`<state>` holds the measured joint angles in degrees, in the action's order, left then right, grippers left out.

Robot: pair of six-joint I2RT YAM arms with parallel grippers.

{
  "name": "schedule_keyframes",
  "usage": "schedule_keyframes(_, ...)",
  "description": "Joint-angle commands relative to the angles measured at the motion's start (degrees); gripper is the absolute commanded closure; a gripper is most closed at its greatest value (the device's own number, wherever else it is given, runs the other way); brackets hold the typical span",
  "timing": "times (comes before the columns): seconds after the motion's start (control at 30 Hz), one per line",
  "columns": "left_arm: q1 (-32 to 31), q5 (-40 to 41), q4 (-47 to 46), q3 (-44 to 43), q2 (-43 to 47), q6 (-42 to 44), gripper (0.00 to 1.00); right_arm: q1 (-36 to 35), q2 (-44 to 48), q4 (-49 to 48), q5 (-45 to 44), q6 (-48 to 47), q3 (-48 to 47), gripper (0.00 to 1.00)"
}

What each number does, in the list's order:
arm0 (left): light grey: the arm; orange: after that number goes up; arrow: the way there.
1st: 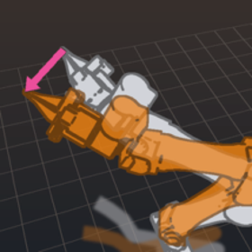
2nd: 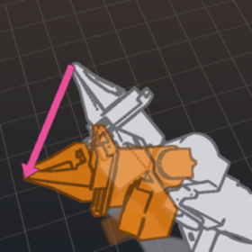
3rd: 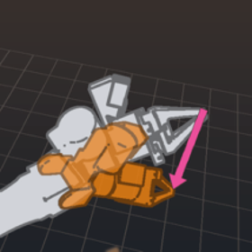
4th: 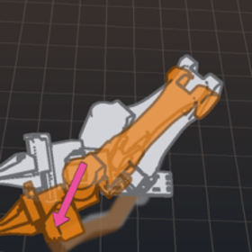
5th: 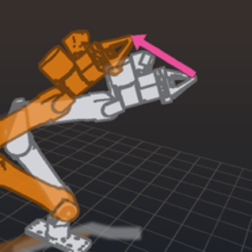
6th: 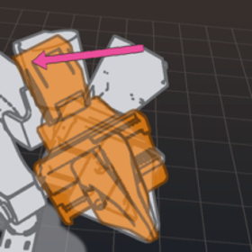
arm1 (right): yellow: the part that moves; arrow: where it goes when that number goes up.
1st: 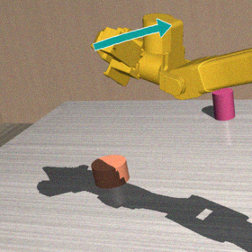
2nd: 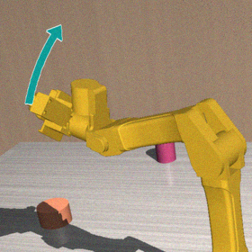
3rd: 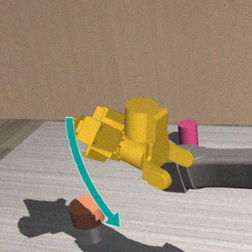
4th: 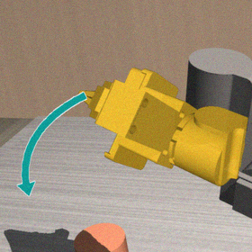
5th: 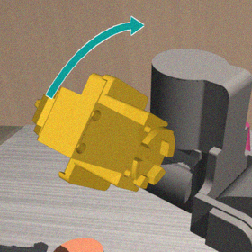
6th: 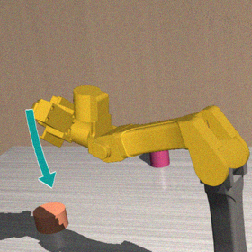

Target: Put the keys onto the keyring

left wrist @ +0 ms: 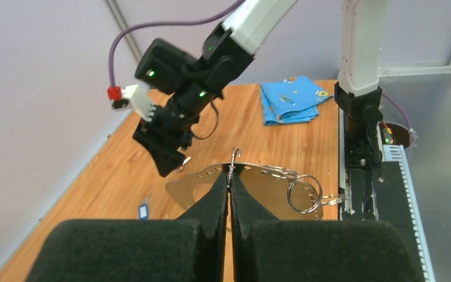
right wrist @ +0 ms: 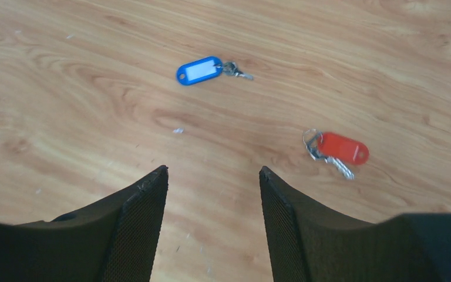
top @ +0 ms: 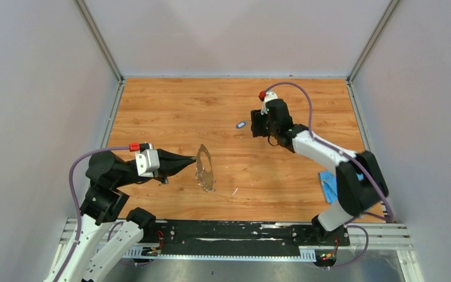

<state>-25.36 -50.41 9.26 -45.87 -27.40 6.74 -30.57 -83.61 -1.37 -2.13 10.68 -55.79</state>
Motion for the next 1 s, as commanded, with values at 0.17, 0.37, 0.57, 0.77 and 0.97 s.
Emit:
schedule_keyframes(0.17, -0.30, 2.42, -5.11, 1.92, -1.24, -8.55, 1.00, 6.57, -26.93, -4.42, 16.45, -1.99, -19.48, 0.50)
schedule_keyframes(0.37, -0.30, 2.53, -3.81, 2.17, -0.35, -8.81, 1.00, 7.34, -32.80, -5.90, 18.80, -5.88, -24.00, 0.49)
schedule_keyframes(0.57, -0.30, 2.25, -4.70, 2.49, -0.03, -10.46, 1.00, 8.61, -35.45, -4.90, 20.96, -7.99, -25.47, 0.48)
schedule_keyframes(0.77, -0.30, 2.24, -4.87, 2.01, 0.22, -10.38, 1.00, 9.51, -36.79, -4.61, 23.13, -9.24, -25.25, 0.50)
schedule_keyframes(0.97, -0.30, 2.40, -4.30, 1.57, 0.78, -9.84, 1.00, 10.16, -37.87, -3.66, 25.11, -9.44, -26.13, 0.51)
